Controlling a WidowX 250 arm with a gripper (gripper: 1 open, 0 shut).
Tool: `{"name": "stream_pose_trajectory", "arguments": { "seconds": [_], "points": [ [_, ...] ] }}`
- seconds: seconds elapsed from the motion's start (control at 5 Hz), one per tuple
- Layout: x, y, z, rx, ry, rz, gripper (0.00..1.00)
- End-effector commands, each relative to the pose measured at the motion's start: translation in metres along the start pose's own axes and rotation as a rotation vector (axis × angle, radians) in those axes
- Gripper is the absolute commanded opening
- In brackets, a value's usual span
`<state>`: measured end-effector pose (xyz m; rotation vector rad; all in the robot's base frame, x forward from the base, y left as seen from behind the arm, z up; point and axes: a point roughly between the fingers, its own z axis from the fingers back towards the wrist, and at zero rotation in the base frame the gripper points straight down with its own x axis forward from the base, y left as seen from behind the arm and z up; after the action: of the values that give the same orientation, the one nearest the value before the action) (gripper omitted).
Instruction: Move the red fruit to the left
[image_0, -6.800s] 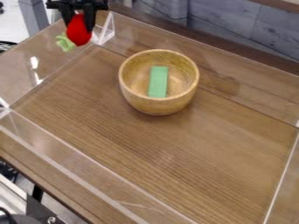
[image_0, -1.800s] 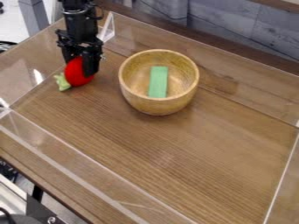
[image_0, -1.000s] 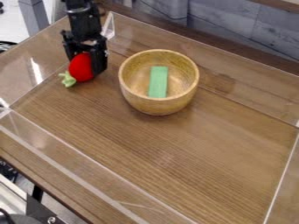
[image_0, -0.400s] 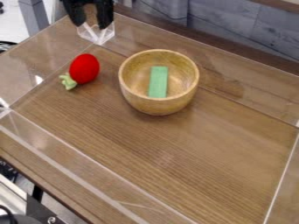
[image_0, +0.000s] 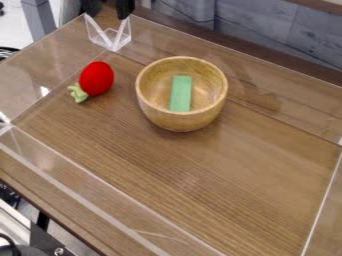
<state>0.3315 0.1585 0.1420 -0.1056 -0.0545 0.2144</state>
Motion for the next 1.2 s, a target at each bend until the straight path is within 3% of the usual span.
{"name": "stream_pose_trajectory", "arguments": {
  "seconds": [0.0, 0.4, 0.6, 1.0],
  "points": [
    [-0.002, -0.005, 0.019, 0.038, -0.069, 0.052, 0.00],
    [-0.009, 0.006, -0.007, 0.057, -0.051, 0.068, 0.00],
    [-0.014, 0.010, -0.014, 0.064, -0.042, 0.077, 1.00],
    [-0.020, 0.001, 0.001, 0.063, -0.051, 0.136, 1.00]
  ]
}}
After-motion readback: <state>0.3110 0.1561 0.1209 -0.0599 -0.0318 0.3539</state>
